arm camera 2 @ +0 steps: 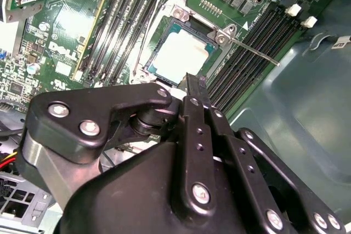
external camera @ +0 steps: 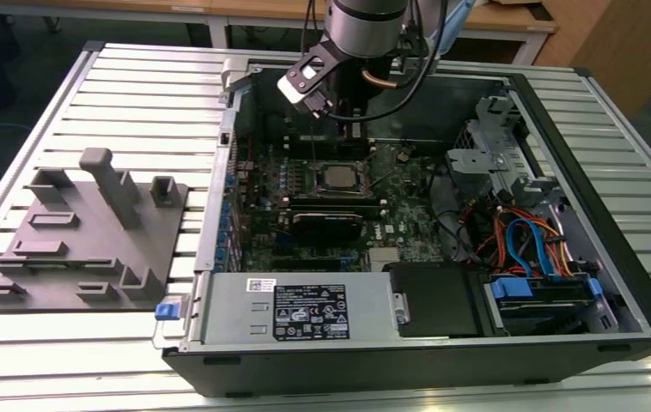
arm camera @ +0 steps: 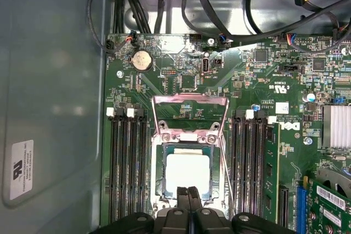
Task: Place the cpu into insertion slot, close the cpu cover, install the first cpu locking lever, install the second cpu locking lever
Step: 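Close the cpu cover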
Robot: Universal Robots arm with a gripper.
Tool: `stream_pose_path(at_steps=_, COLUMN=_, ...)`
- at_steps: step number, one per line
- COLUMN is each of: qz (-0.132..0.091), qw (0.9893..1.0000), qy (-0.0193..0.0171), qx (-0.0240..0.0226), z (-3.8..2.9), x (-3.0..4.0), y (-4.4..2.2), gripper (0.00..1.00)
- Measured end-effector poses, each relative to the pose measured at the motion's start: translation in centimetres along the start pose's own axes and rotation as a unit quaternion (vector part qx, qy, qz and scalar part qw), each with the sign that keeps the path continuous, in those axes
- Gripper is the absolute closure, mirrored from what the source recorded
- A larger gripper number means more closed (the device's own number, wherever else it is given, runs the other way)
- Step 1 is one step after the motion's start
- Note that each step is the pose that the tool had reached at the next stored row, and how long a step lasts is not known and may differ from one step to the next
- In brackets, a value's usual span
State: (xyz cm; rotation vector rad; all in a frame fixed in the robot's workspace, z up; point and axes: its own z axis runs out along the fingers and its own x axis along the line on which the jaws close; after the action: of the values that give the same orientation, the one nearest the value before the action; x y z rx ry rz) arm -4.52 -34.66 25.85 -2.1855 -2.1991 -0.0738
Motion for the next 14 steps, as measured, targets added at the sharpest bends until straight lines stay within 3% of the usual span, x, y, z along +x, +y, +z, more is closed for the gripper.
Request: stream_pose_path(at_steps=14, qz=0.0, qw=1.0, qy=0.0, qx=0.0, z=0.0, x=0.0, y=0.37, gripper=0.89)
